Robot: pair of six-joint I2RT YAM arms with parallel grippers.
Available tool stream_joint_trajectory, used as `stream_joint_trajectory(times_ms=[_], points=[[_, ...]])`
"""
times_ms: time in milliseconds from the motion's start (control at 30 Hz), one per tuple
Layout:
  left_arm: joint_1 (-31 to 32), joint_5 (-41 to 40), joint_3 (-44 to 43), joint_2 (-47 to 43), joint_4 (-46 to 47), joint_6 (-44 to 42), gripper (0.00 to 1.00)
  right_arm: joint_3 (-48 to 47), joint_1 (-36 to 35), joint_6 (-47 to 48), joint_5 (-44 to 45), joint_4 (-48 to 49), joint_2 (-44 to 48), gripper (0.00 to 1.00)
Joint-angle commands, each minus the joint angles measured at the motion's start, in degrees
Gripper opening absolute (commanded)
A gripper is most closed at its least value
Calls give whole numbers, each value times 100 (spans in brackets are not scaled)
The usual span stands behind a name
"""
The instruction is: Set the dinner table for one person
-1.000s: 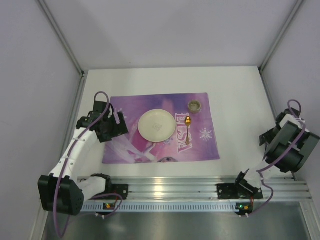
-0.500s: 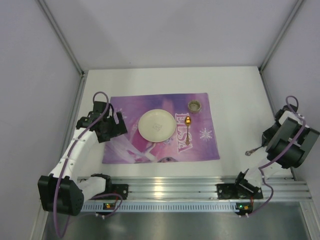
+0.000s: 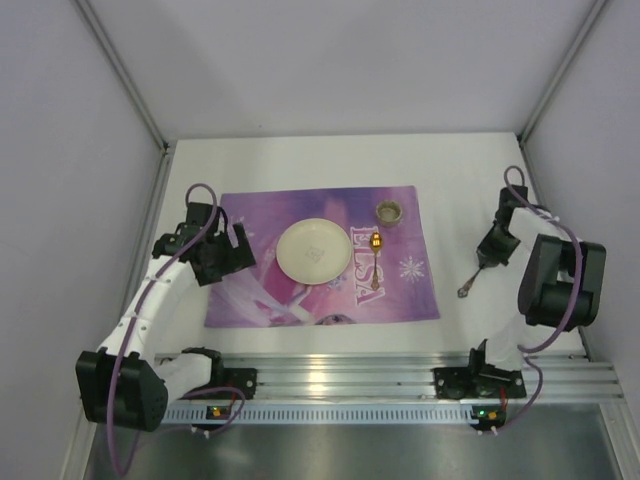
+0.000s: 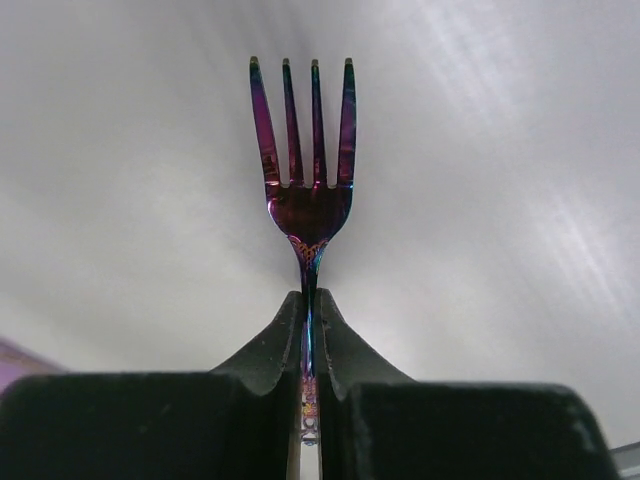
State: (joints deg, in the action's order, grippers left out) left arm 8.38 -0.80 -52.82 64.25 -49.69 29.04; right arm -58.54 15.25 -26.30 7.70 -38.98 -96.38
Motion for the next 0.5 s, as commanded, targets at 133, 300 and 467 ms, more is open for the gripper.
stream_joint_trajectory(times_ms=[133,300,467], points=[[277,1757,-334,-149,1170,181,99,-1088,-1102,-559,-963,-601,1068,0],[1085,2294,-755,473,2112,418,99,-1870,-1954,-902,-1262,-1102,1472,0],[2201,2725,-1361,1482,3008,831,98,-2318,-2849,-1394,-1359,-1305,1683,0]])
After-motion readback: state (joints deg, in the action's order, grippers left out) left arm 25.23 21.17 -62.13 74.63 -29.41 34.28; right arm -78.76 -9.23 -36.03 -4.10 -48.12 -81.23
